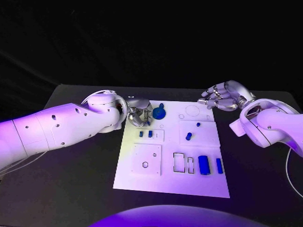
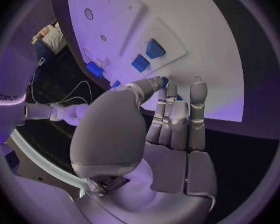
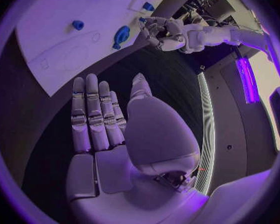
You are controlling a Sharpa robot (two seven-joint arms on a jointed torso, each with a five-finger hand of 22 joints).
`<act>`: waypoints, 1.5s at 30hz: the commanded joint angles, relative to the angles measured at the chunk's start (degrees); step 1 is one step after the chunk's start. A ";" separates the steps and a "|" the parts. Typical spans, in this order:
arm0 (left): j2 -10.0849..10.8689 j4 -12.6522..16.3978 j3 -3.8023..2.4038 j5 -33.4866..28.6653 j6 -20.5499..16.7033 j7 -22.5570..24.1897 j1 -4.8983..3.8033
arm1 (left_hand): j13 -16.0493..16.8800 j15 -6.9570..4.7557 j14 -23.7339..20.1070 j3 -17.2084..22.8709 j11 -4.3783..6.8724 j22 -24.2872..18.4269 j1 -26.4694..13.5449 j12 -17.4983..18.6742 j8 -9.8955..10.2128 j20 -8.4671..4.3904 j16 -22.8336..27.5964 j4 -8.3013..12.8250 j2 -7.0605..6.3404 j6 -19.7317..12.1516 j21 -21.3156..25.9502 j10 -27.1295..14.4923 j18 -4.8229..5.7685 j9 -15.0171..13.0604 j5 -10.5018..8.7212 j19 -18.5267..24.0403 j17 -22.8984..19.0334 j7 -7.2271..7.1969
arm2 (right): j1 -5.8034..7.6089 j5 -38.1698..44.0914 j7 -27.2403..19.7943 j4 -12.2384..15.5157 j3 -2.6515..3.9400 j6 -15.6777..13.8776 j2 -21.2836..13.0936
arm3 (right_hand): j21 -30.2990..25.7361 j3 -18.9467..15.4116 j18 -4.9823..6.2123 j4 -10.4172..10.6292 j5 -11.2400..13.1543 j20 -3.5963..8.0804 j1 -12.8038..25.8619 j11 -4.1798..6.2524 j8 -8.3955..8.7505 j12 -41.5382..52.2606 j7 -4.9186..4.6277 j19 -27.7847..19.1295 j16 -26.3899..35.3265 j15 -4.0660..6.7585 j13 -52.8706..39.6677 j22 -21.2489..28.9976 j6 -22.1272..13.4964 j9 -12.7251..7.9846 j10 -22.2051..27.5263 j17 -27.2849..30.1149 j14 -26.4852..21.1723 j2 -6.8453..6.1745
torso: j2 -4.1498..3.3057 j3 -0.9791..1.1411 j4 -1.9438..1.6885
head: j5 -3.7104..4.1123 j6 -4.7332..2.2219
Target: Assemble the parts on the task board
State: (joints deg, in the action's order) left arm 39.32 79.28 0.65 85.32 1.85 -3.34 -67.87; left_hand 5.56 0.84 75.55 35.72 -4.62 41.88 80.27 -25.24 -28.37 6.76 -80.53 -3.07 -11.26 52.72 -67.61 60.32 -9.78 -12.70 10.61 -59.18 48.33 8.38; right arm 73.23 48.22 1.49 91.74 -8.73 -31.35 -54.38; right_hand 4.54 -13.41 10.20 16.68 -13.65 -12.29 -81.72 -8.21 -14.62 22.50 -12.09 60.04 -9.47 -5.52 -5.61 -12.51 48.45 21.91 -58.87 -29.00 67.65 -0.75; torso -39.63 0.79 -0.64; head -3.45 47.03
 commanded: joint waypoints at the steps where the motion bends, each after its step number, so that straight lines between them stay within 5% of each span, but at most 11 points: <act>1: -0.18 0.06 0.06 -0.41 1.22 0.15 0.11 | -0.07 -0.13 -0.31 -0.30 -0.03 0.03 -0.69 0.25 0.31 0.19 0.25 0.07 0.07 0.40 0.22 0.41 0.21 -0.10 -0.10 0.11 -0.06 -0.14 | -0.03 0.20 -0.54 0.11 0.01 0.18 -0.03 | -0.20 -0.45 0.30 -0.02 -0.01 0.02 0.61 -0.29 0.22 -0.23 -0.25 -0.30 0.39 -0.01 0.05 0.05 0.05 -0.08 0.19 0.05 -0.29 0.15 | 0.00 0.02 -0.02 | 0.07 0.06; 25: -0.33 -0.23 0.22 1.11 3.47 -1.92 0.15 | -0.03 -0.14 -0.69 -0.33 0.01 -0.13 -0.64 0.65 0.57 0.19 0.51 0.26 -0.04 0.59 0.37 0.83 0.17 -0.17 -0.10 0.25 -1.06 -0.13 | -0.03 0.17 -0.52 0.16 0.01 0.18 -0.11 | -0.23 -0.44 0.30 -0.04 -0.01 0.00 0.69 -0.30 0.31 -0.23 -0.26 -0.32 0.48 -0.03 0.22 0.15 0.11 -0.11 0.17 0.13 -0.31 0.15 | 0.02 0.03 -0.05 | 0.14 0.08; 45: -0.21 -0.04 0.26 -0.02 0.45 -0.19 0.16 | -0.11 0.15 -0.49 -0.62 -0.40 -0.97 -1.55 2.25 2.50 0.32 0.31 0.18 -1.13 -0.58 0.91 0.81 0.07 0.16 -0.02 0.73 -0.52 0.29 | -0.03 0.14 -0.55 0.16 0.01 0.17 -0.13 | -0.23 -0.44 0.30 -0.04 -0.01 0.00 0.69 -0.30 0.31 -0.23 -0.26 -0.32 0.48 -0.03 0.22 0.15 0.11 -0.11 0.17 0.13 -0.31 0.15 | 0.00 0.00 -0.05 | 0.09 0.16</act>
State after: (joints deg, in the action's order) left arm 39.12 79.18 0.77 85.66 2.20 -4.12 -67.88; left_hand 5.51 0.77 75.19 35.40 -4.91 40.98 79.06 -23.10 -26.04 7.19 -80.25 -2.77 -12.47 52.38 -66.90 61.04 -9.78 -12.61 10.63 -58.75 47.96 8.68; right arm 73.23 48.19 1.45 91.81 -8.74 -31.35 -54.52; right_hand 4.54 -13.41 10.19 16.68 -13.65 -12.29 -81.50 -8.21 -14.62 22.50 -12.00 60.05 -9.13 -5.52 -5.45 -12.41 48.36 21.86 -58.87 -28.92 67.65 -0.53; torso -39.62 0.77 -0.68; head -3.35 47.16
